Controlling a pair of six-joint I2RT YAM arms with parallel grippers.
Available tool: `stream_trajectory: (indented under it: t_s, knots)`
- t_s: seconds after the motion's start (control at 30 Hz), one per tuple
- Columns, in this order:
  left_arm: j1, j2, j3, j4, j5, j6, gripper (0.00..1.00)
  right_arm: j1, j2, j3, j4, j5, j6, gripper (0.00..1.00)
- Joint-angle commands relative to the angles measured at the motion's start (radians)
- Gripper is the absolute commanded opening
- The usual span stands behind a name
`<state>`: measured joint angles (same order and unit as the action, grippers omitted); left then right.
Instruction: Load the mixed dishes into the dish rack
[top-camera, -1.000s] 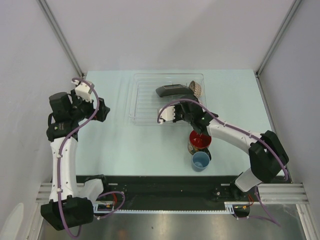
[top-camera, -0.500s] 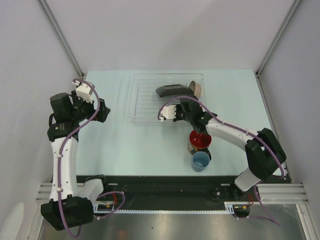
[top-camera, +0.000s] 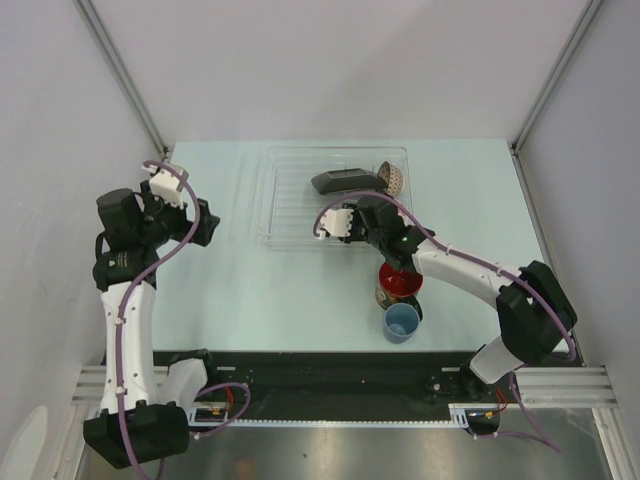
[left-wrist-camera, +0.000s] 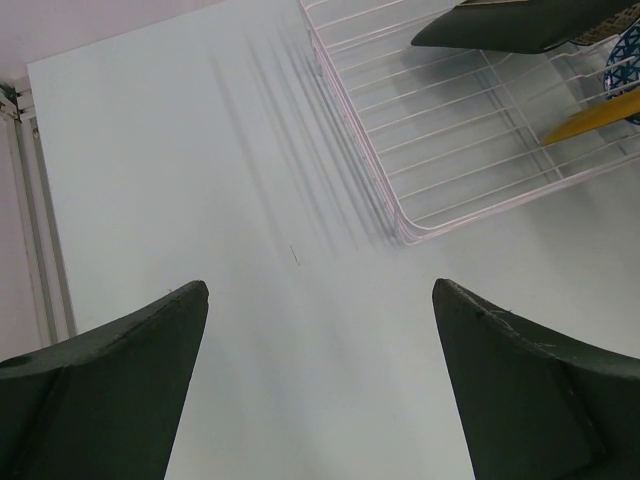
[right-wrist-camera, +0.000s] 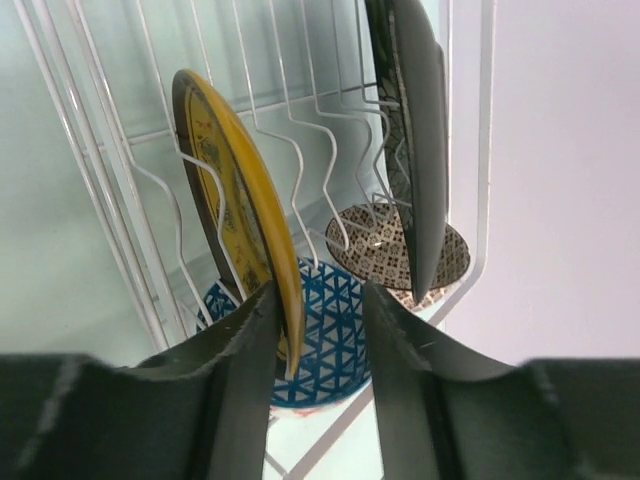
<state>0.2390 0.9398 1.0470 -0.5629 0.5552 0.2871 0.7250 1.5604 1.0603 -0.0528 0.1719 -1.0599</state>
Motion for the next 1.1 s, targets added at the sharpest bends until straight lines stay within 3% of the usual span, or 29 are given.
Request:
stream_trajectory:
  t_s: [0.0,0.1,0.17,0.2,0.27,0.37,0.43,0.57,0.63,0.8,0.93,0.97,1.07]
  knots:
    - [0.011,-0.026,0.007,0.015,0.032,0.02,1.0,0.027,-0.103,0.007,-0.012,0.067,0.061,0.47]
    - [0.011,-0.026,0.007,0.009,0.041,0.023,1.0,0.047,-0.172,0.007,-0.039,0.098,0.118,0.63]
    - [0.011,-0.024,0.01,0.008,0.045,0.023,1.0,0.066,-0.209,0.007,-0.064,0.121,0.149,0.67]
    - [0.011,-0.024,0.011,0.009,0.048,0.023,1.0,0.074,-0.245,0.007,-0.09,0.132,0.196,0.74]
    - [0.011,-0.022,0.016,0.009,0.048,0.024,1.0,0.105,-0.286,0.007,-0.113,0.175,0.256,0.99]
    - [0.011,-0.022,0.028,0.005,0.049,0.03,1.0,0.143,-0.365,0.02,-0.197,0.231,0.467,1.0]
    - [0.011,-0.024,0.031,0.001,0.049,0.032,1.0,0.142,-0.424,0.069,-0.261,0.241,0.749,1.0]
    - [0.011,-0.026,0.031,0.003,0.049,0.032,1.0,0.047,-0.51,0.087,-0.445,-0.114,1.01,1.0]
    - [0.011,-0.024,0.031,0.004,0.054,0.026,1.0,0.051,-0.511,0.081,-0.487,-0.108,1.055,1.0]
    - [0.011,-0.03,0.03,0.015,0.064,0.007,1.0,0.115,-0.415,0.081,-0.702,0.217,1.204,1.0]
    - [0.011,-0.039,0.039,0.003,0.066,0.018,1.0,0.207,-0.421,0.101,-0.746,0.377,1.321,1.0]
    - [0.011,-0.048,0.036,0.006,0.068,0.021,1.0,0.214,-0.442,0.139,-0.749,0.468,1.413,1.0]
    - [0.011,-0.046,0.028,0.008,0.072,0.023,1.0,0.209,-0.529,0.239,-0.74,0.457,1.623,0.99]
